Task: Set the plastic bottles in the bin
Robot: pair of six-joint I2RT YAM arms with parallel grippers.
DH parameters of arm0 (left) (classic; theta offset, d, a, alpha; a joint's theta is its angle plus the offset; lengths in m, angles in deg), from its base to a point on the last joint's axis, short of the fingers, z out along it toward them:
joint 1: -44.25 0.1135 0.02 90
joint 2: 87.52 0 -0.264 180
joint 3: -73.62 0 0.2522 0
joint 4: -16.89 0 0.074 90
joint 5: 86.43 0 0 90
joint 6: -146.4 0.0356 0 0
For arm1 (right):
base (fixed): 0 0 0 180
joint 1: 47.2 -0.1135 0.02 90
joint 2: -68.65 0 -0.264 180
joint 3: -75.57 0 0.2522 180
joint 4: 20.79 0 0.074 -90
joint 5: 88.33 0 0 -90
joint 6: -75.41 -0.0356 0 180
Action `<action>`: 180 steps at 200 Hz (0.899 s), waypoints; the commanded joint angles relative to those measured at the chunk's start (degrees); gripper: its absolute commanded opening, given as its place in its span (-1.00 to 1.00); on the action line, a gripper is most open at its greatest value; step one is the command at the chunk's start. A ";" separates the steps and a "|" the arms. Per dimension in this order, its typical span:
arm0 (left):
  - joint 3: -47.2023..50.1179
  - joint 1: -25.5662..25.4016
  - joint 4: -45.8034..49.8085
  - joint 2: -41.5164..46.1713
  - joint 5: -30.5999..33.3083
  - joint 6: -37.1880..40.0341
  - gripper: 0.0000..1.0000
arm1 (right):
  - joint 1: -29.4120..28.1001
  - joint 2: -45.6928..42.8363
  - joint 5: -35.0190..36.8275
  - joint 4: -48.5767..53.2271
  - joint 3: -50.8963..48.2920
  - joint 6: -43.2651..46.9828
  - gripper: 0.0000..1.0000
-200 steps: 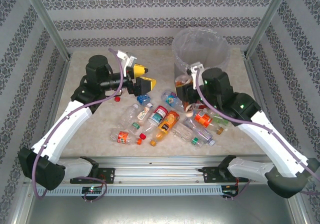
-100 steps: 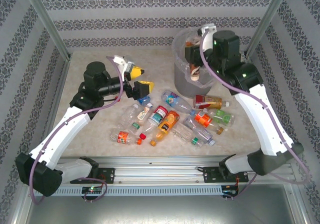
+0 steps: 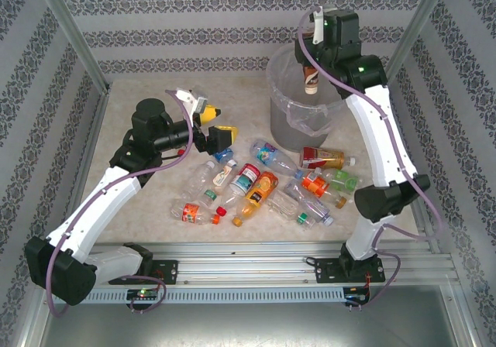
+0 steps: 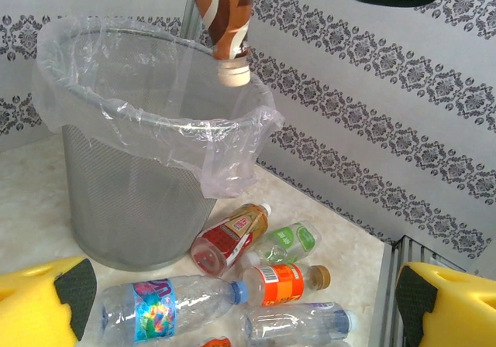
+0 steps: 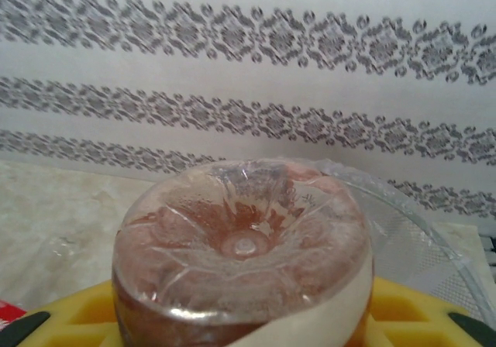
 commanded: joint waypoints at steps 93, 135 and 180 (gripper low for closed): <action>0.26 -0.98 -0.54 1.48 1.37 2.45 1.00 | 5.11 12.71 -4.53 8.85 2.81 2.51 -0.08; -0.27 -2.52 1.78 0.26 2.82 4.55 1.00 | 6.46 16.08 -7.55 11.87 2.85 1.95 -0.08; -0.12 -4.72 3.58 -0.14 6.11 7.13 1.00 | 6.98 19.16 -9.46 14.31 2.98 0.60 -0.09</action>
